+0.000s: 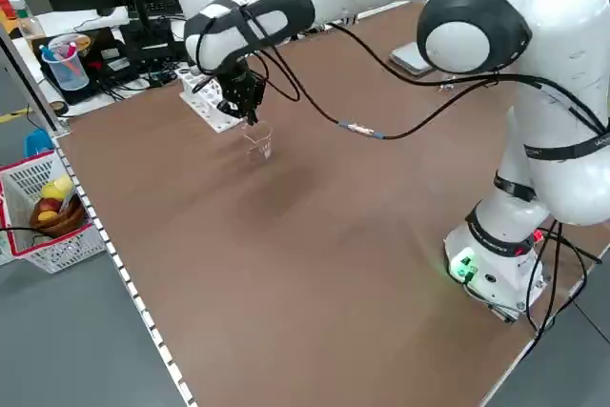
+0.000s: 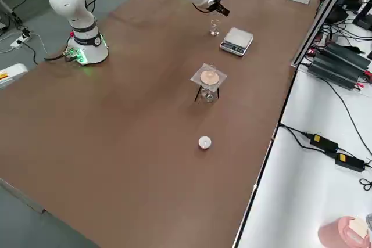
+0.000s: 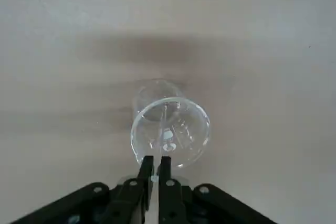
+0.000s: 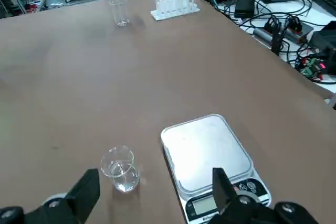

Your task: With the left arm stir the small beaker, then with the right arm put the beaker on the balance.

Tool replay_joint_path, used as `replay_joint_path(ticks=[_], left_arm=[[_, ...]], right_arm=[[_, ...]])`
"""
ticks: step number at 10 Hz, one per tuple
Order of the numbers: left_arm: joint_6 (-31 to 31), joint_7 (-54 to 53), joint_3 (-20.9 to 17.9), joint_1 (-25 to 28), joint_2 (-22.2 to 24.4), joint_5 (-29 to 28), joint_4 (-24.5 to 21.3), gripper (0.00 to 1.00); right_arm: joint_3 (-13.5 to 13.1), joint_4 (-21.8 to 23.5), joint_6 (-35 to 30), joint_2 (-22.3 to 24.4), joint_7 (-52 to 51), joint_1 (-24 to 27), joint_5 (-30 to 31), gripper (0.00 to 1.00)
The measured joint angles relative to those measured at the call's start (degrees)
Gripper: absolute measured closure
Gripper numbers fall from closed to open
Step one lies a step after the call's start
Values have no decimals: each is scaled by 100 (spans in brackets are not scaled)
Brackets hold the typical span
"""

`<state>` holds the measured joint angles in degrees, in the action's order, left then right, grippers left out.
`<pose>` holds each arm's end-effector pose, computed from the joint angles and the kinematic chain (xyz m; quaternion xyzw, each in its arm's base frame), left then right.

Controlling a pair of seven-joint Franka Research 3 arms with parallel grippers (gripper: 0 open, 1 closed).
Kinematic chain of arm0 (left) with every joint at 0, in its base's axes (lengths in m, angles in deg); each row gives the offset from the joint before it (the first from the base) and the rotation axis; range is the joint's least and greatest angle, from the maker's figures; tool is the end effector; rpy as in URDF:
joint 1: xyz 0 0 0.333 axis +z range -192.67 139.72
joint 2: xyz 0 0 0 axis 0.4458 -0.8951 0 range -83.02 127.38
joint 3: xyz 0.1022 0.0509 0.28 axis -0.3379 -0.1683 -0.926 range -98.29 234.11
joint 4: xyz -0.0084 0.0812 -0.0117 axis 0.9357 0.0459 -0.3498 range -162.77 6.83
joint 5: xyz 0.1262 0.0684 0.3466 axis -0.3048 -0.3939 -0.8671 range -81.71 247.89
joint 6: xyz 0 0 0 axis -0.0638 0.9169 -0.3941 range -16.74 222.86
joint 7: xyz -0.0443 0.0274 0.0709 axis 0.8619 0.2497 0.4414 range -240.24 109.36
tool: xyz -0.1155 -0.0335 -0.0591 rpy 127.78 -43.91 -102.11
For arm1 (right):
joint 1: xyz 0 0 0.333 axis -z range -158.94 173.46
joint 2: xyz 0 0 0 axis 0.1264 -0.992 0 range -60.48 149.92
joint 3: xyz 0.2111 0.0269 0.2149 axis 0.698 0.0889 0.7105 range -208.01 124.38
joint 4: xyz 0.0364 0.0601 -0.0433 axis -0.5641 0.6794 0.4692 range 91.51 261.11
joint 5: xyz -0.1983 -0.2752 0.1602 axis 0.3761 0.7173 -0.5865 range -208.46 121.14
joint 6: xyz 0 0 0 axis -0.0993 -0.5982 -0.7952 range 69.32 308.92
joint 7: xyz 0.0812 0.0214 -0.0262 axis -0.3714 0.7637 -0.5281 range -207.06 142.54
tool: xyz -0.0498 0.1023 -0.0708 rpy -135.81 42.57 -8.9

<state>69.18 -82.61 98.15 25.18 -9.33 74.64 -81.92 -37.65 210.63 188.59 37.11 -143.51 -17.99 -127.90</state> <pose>0.5644 0.2654 0.2788 0.9924 0.0222 -0.0699 0.0987 0.4851 0.2805 0.3199 -0.7245 -0.5226 -0.3431 0.2904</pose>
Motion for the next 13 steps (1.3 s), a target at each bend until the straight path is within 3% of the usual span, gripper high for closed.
replay_joint_path(ticks=[2, 4, 7, 9, 10, 11, 13], left_arm=[[83, -1, -3, 11, -87, -138, 4, 83], [99, -4, -3, 15, -90, -150, 20, 68], [97, -6, 6, 13, -23, -159, 120, 50], [-160, -3, 11, 13, 354, -224, 211, 38], [-370, 53, 27, 11, 670, -273, 233, 37], [-551, 139, 84, 7, 986, -278, 239, 36], [-783, 411, 444, -14, 1501, -280, 234, 22]], right_arm=[[-1, 49, -2, -21, -60, -12, -18, 4], [-5, 177, -39, -25, -333, -15, -262, 4], [-3, 383, -146, -157, -1565, -146, -1643, 4], [-2, 437, -380, -407, -2248, -288, -2473, 4], [-1, 439, -603, -553, -2517, -324, -2739, 4], [-10, 447, -801, -673, -2704, -325, -2870, 4], [-42, 556, -1338, -844, -3107, -277, -3074, 4]])
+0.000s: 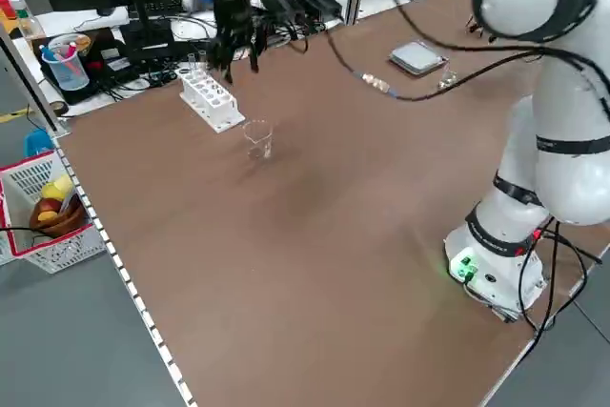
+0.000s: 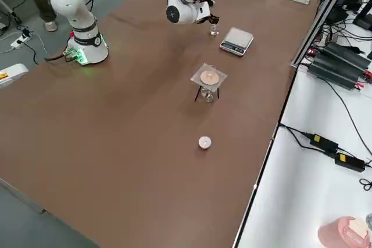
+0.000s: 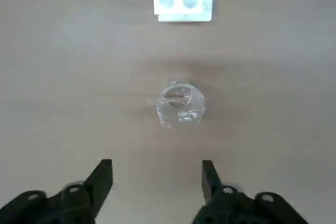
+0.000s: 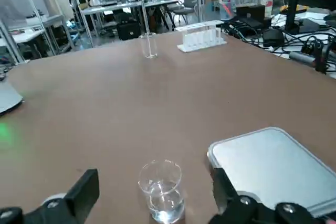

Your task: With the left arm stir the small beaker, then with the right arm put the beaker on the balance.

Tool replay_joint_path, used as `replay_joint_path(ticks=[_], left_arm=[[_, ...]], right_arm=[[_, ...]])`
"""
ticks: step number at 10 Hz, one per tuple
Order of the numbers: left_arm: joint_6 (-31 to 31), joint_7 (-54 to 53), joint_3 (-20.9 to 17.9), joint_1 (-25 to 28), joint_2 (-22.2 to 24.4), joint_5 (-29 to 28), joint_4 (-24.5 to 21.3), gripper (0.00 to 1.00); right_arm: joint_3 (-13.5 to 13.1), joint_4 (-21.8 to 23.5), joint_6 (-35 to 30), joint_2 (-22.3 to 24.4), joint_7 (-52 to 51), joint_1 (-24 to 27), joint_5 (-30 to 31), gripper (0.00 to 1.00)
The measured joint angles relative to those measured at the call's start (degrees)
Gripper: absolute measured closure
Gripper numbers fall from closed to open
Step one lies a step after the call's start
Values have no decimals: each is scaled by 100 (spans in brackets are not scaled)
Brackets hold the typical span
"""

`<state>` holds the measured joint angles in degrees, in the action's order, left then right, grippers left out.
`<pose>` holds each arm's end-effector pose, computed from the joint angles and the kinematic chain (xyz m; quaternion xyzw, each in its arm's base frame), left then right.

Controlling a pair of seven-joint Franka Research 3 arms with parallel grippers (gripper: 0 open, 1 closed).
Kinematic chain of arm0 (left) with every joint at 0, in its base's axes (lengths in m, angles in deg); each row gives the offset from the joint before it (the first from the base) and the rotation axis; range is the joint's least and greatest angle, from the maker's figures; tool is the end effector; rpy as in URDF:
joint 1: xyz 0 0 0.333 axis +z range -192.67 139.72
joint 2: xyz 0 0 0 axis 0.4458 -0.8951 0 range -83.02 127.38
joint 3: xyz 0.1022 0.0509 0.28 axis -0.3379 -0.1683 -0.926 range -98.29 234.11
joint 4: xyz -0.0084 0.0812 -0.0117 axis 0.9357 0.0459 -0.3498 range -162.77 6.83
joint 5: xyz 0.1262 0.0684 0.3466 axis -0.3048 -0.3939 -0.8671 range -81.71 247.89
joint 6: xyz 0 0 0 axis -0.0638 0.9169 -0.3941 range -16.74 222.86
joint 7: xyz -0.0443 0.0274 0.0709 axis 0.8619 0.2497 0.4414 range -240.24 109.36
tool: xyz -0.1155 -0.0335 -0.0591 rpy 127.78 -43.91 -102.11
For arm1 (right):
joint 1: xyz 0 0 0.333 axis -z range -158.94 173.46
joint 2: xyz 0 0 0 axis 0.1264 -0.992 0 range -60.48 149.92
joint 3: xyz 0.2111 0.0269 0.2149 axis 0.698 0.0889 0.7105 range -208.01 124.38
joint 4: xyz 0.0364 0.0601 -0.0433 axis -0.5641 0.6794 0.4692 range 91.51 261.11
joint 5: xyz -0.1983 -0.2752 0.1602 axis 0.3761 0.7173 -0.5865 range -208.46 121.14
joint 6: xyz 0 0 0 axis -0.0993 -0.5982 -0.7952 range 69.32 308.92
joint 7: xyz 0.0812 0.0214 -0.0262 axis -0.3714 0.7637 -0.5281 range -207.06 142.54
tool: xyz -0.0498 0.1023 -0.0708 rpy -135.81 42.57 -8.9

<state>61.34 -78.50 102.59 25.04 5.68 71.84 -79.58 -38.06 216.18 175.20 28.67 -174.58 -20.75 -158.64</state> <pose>0.5646 0.2241 0.4384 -0.9994 -0.0148 0.0310 0.0056 0.4281 0.3121 0.2177 -0.6649 -0.4925 -0.4103 0.3833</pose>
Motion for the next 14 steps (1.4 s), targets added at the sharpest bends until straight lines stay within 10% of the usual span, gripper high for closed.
replay_joint_path(ticks=[5, 12, 14], left_arm=[[-777, 438, 452, -870, 386, -1, 734, 0], [-1133, 1337, -3647, -5012, 1196, 750, 741, 0], [-1218, 1335, -3881, -5096, 1470, 1006, 581, 0]], right_arm=[[-35, 200, -591, -480, -557, 287, -182, 3], [-8, -210, -672, -1251, -960, 211, -684, 3], [4, -286, -683, -1404, -1055, 67, -799, 3]])
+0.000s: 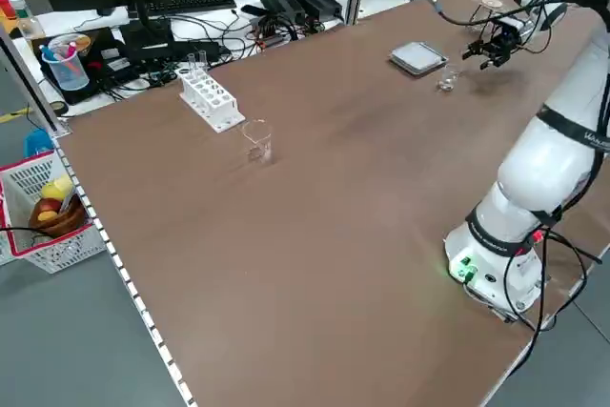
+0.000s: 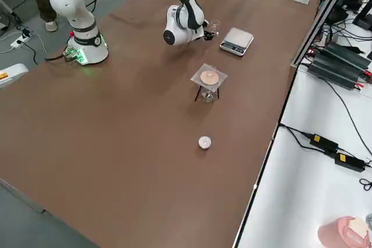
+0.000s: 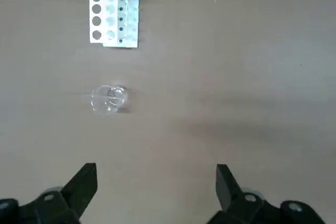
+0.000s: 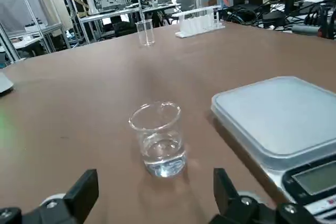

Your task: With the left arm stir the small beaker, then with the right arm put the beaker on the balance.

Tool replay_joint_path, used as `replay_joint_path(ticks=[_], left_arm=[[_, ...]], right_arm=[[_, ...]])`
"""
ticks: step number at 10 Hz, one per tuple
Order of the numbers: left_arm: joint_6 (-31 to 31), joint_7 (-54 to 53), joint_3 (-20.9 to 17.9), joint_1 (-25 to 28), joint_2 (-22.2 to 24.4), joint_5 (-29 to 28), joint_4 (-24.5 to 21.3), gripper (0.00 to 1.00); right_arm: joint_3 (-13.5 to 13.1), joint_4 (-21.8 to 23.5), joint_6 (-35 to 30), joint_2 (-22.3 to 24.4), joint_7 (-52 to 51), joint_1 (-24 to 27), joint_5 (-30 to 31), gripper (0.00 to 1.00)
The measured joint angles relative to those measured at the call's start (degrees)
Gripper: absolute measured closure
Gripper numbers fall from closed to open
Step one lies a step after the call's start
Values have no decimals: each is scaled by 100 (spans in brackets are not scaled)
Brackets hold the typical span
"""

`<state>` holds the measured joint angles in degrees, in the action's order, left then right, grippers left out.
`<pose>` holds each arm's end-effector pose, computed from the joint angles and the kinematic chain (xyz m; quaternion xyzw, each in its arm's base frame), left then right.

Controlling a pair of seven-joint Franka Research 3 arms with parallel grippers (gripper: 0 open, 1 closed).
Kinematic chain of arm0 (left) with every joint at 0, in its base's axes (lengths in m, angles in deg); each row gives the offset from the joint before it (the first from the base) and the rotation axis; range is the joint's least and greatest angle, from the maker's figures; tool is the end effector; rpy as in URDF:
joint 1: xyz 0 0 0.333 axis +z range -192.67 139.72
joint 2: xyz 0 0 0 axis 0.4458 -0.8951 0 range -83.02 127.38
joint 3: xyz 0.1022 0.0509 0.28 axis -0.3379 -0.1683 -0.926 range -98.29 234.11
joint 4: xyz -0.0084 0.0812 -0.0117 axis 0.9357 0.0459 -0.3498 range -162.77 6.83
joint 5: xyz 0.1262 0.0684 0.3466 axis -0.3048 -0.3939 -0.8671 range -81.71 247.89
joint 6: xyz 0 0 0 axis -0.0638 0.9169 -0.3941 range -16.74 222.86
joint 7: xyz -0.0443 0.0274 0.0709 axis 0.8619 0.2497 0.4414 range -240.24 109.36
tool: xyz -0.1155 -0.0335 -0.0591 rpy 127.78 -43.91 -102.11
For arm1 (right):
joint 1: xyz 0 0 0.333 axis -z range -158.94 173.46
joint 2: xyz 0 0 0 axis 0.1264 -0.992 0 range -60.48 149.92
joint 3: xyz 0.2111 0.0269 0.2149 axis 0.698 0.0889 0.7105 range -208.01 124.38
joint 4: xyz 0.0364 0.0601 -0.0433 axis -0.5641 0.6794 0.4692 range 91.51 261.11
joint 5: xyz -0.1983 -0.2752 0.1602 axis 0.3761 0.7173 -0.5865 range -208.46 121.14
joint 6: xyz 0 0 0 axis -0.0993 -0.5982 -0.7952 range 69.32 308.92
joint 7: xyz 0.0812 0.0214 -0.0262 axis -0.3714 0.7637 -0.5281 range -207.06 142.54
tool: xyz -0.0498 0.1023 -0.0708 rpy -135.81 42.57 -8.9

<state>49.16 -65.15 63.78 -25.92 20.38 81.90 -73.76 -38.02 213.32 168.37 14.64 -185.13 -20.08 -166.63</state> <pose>0.5472 0.0471 0.5902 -0.9988 -0.0433 -0.0172 0.0122 0.4166 0.3147 0.1193 -0.6703 -0.4676 -0.4132 0.4016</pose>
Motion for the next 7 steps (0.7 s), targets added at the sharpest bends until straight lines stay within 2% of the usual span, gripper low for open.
replay_joint_path(ticks=[4, 7], left_arm=[[-15, -25, 41, -77, 2, 27, -55, 0], [-14, -24, 236, -85, 17, 28, -24, 0]], right_arm=[[10, -214, -125, -251, -193, -275, -311, 3], [10, -355, -128, -361, -228, -370, -332, 3]])
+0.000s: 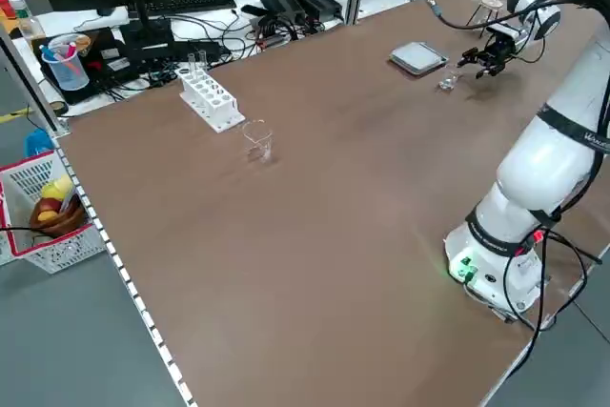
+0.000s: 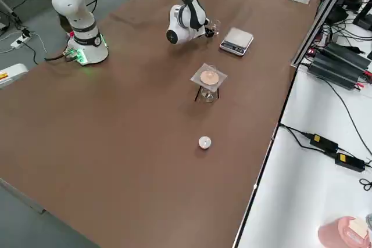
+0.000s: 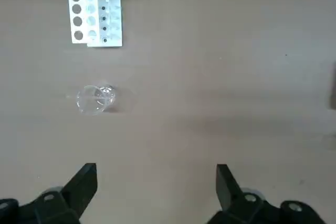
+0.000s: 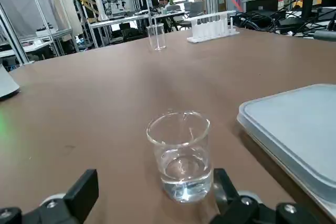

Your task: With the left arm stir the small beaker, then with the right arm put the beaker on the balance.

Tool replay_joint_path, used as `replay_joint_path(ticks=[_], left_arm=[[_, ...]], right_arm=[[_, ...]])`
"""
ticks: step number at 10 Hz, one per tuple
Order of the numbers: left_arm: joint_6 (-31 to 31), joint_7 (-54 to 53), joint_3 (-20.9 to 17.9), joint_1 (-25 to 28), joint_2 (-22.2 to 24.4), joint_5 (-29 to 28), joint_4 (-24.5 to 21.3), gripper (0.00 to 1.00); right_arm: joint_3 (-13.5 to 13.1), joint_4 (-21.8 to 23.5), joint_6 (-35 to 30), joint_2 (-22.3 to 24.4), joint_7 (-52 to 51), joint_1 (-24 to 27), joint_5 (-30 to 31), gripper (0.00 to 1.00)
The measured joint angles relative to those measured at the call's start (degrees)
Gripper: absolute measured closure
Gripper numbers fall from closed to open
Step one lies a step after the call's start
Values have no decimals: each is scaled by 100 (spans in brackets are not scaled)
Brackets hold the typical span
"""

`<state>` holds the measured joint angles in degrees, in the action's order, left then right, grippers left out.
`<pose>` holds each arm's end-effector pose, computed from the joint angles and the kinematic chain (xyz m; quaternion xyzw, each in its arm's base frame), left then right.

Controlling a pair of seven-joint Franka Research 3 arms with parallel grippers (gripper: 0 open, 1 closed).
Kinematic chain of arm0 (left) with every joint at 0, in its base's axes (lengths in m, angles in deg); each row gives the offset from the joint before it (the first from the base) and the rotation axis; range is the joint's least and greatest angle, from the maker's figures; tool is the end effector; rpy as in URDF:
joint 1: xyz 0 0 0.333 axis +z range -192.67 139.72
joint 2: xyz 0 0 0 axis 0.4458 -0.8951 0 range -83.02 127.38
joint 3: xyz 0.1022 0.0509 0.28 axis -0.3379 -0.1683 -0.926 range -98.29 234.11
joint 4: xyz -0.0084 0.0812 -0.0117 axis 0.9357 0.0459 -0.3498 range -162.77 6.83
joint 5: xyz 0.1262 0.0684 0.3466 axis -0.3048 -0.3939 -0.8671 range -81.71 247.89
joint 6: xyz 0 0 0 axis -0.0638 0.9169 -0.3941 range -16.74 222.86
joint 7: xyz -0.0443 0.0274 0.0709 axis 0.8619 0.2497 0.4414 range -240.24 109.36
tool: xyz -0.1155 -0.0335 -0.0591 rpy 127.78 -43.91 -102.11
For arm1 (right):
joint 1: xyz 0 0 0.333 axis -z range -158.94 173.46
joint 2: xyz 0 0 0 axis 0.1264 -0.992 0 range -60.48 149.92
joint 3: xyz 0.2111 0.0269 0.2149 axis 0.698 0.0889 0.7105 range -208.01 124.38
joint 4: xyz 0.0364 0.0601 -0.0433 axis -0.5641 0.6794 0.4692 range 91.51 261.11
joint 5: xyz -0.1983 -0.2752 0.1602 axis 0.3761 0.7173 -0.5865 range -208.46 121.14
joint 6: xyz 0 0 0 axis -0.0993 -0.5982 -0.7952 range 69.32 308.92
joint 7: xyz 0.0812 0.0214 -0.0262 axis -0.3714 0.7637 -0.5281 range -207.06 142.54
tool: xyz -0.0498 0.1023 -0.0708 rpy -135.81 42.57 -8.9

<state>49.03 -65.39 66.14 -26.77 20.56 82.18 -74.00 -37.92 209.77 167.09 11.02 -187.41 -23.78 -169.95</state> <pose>0.5477 0.0160 0.5898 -0.9997 -0.0133 -0.0158 0.0086 0.4086 0.3519 0.1079 -0.6517 -0.4745 -0.4230 0.4138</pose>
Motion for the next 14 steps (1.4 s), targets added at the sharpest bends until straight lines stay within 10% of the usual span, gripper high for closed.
replay_joint_path(ticks=[14], left_arm=[[127, 64, 111, -18, -7, 0, 123, 0]], right_arm=[[-7, -426, 6, -407, -83, -262, -323, 3]])
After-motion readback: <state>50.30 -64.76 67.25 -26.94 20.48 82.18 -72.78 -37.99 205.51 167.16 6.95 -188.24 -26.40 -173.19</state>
